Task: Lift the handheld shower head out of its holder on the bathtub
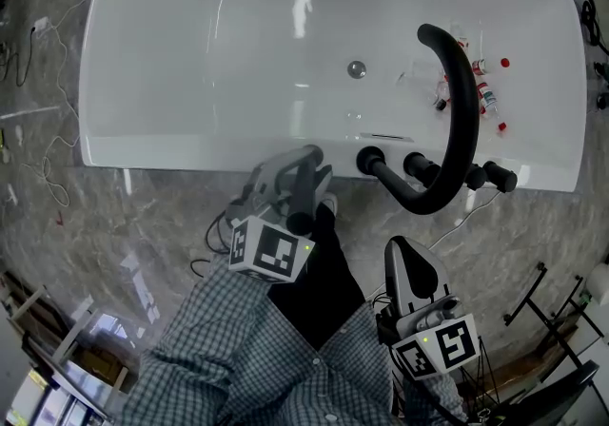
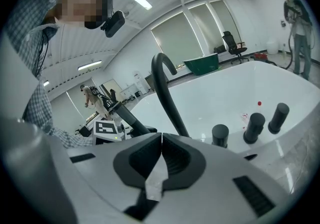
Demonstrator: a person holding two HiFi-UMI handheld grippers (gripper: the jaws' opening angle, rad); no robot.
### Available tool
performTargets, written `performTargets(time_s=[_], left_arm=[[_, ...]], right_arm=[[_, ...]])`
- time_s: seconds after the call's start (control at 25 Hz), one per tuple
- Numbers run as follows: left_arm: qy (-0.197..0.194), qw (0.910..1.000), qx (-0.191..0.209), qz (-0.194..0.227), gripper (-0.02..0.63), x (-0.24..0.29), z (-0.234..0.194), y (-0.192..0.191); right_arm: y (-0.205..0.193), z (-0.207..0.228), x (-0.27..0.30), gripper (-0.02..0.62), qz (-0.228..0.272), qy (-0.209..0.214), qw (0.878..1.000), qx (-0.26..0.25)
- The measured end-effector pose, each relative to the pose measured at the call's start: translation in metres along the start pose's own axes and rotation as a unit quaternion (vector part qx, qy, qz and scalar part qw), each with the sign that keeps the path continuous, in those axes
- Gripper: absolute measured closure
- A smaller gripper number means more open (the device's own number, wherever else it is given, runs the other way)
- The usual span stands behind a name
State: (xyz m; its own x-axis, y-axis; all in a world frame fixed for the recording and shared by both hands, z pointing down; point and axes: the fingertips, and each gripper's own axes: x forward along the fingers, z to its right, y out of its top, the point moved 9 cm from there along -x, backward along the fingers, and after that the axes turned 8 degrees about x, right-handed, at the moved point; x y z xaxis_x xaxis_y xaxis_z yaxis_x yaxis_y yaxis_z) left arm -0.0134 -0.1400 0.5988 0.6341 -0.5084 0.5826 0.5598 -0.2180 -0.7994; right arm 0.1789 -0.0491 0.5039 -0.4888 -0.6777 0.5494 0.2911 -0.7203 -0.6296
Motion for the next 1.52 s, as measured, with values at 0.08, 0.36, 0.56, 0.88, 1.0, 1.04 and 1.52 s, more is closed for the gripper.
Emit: performTargets(time_s=[0.08,0.36,0.56,0.88,1.0,1.04,1.52], left_arm=[[0.005,1.0000,-0.006,-0.001,0.472,-0.006,-0.002,0.005],[0.012,0.9998,-0.016,0.003,0.473,-0.027,-0.006,0.021],[0.012,0.9996,-0.026,0.002,0.473,-0.044,-0.005,0.033],[0.011,0.9998,-0.013,0.013,0.472,-0.066,-0.008,0.063],[0.010,0.9999,0.000,0.013,0.472,-0.074,-0.008,0.074],[0.009,0.9999,0.002,0.014,0.473,-0.078,-0.008,0.078],[-0.005,0.9998,0.013,0.017,0.472,-0.120,-0.008,0.119]], right_arm=[[0.005,-0.005,-0.003,0.577,0.004,0.002,1.000,-0.003],[0.018,-0.020,-0.015,0.577,0.016,0.006,1.000,-0.010],[0.026,-0.031,-0.026,0.577,0.025,0.006,1.000,-0.011],[0.036,-0.045,-0.043,0.577,0.036,0.005,0.999,-0.014],[0.041,-0.050,-0.047,0.577,0.043,0.007,0.999,-0.018],[0.043,-0.052,-0.048,0.577,0.046,0.007,0.999,-0.020],[0.072,-0.079,-0.073,0.577,0.060,0.006,0.997,-0.053]])
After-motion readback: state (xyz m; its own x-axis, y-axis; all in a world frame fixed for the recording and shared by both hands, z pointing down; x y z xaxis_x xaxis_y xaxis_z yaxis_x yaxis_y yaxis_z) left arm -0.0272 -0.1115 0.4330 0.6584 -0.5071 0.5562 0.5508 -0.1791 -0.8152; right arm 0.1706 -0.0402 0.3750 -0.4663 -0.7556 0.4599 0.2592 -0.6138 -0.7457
